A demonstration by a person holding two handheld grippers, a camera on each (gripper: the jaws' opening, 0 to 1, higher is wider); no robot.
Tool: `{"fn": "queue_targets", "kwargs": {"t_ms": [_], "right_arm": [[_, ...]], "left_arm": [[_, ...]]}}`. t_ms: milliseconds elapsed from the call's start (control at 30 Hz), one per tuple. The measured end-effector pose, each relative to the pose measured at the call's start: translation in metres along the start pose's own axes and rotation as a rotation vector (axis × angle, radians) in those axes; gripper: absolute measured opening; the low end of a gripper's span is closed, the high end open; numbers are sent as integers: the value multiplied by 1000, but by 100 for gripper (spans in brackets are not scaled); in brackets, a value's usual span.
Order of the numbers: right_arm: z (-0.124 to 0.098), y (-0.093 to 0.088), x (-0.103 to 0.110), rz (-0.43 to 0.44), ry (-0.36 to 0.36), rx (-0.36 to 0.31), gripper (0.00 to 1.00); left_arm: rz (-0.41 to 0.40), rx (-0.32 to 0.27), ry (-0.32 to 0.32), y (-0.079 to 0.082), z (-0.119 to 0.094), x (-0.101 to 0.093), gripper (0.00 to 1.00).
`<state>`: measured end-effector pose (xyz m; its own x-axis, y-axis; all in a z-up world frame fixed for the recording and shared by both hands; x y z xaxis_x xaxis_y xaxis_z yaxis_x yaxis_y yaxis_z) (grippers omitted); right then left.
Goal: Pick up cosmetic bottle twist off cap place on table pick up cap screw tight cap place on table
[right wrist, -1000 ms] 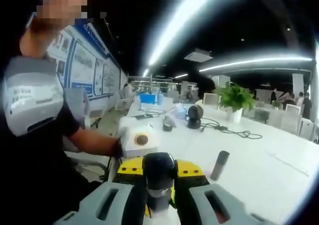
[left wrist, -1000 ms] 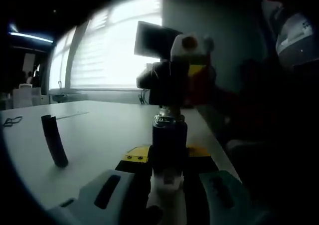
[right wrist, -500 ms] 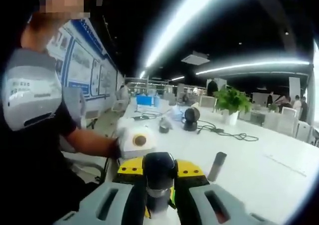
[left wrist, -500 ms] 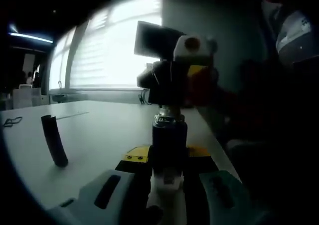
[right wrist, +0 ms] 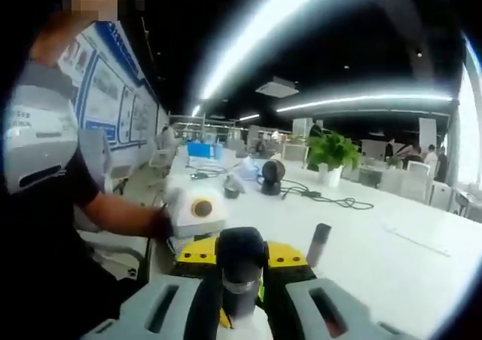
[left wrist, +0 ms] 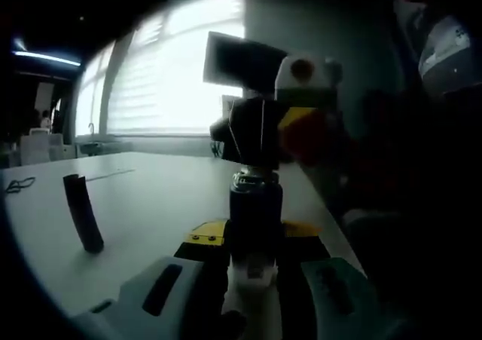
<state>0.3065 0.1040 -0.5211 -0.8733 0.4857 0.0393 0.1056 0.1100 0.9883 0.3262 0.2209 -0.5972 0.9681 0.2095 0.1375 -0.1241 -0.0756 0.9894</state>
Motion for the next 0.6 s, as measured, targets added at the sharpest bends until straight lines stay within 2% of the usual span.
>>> {"fn": "queue_targets", "kwargs": {"t_ms": [100,467,600], "right_arm": [[0,-3,-1,12,-22,-20,15],[1,-3,-3,13,-11,-41,15],[0,-3,-1,25,-31,-49,15]], "left_arm": [[0,0,-3,0,-1,1,14],[2,2,-1,0,-1,1,14],[5,3,0,0,-1,1,14]]}}
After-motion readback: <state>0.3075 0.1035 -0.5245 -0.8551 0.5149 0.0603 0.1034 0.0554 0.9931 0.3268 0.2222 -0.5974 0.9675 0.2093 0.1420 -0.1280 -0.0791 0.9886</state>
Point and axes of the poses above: the point that each gripper's makers call its tool centre point, and the gripper's own axes: z roughly forward along the fingers, x roughly to its left, y roughly out of its top, the point moved 8 cm from there along -z, roughly backward along the fingers, and after that the axes turned 8 degrees about z, right-handed, at the moved point
